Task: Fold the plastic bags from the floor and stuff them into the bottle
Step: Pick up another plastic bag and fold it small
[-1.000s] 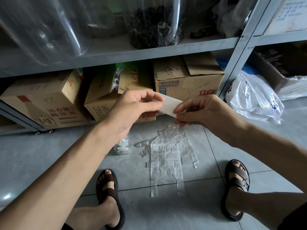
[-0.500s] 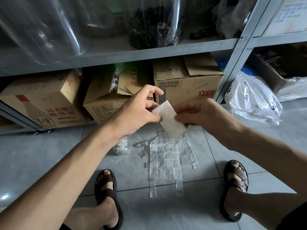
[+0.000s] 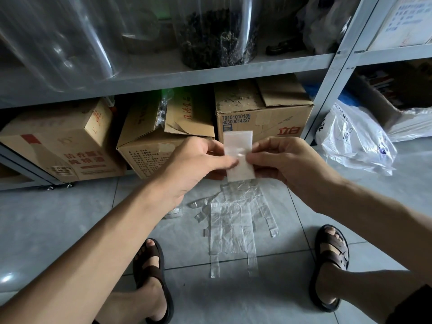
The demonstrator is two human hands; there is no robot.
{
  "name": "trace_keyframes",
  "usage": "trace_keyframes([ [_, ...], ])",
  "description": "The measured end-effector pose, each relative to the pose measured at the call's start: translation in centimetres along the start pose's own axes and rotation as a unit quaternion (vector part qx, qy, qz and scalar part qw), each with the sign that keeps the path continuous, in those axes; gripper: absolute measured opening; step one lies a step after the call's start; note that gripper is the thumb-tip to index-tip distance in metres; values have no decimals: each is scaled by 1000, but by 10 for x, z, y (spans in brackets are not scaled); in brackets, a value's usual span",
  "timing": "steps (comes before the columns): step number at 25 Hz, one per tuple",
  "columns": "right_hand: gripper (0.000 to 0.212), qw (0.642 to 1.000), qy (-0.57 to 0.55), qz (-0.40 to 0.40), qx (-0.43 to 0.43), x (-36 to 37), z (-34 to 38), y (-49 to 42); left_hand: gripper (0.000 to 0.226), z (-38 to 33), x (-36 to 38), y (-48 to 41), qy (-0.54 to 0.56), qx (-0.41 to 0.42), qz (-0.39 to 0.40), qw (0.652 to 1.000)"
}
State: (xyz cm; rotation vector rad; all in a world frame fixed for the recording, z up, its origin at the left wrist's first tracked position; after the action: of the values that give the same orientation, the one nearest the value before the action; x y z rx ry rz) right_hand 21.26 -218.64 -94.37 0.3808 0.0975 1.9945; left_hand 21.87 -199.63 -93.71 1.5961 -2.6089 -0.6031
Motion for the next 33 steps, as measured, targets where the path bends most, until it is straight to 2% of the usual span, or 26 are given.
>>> trace_keyframes([
  [2,10,1000,-16,5,1,1,0,0,9,0,-1,0,9,5,-19,1000],
  [10,7,999,24,21,3,3,3,0,9,-4,-4,3,58,-2,-6,998],
  [18,11,1000,-10,29,-4,3,6,1,17,-12,0,6,94,38,7,995],
  [22,12,999,10,40,-14,3,7,1,20,-13,2,7,97,40,9,994],
  [33,21,997,-24,69,20,3,10,3,34,-15,3,8,154,5,48,987],
])
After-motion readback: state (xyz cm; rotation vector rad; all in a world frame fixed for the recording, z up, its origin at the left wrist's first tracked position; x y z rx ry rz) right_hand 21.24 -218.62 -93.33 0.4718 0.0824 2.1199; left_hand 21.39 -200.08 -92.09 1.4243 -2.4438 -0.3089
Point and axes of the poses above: each hand's wrist, its own y-axis away from the middle knuckle, its own x-axis out of the palm, z = x × y, the point moved 1 cm from there along -y, towards the middle knuckle, and after that the axes turned 15 degrees about z, right-handed, at the moved point
